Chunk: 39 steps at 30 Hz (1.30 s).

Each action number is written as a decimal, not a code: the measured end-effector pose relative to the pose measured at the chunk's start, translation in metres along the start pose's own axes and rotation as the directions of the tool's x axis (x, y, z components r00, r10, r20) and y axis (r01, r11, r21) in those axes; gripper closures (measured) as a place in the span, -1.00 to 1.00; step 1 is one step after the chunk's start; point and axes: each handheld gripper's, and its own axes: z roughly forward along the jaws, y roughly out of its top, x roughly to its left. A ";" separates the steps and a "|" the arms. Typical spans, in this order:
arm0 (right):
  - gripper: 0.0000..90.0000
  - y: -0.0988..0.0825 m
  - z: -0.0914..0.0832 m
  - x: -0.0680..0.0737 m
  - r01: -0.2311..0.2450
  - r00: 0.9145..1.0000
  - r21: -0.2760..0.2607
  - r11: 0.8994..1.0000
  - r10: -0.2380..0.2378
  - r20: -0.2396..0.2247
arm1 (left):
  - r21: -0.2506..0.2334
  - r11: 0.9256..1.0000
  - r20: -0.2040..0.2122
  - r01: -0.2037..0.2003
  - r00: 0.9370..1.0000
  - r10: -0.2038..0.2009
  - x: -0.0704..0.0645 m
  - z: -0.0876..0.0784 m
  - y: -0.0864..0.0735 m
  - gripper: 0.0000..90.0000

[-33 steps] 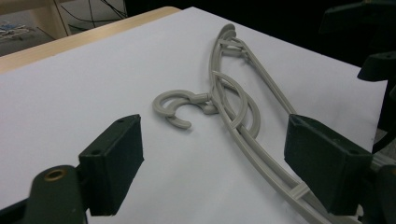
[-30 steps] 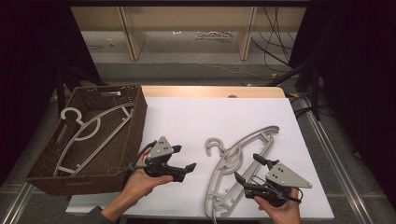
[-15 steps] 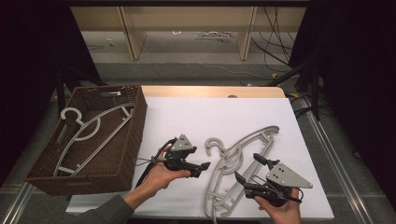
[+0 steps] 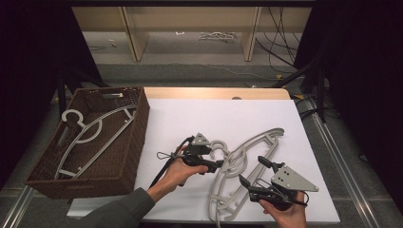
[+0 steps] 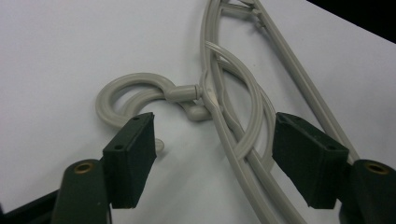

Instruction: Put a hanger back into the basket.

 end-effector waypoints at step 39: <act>-0.62 0.000 0.000 0.000 0.000 1.000 0.003 1.000 0.000 -0.007 | 0.233 0.970 0.059 0.073 0.994 -0.089 0.004 0.053 0.012 0.42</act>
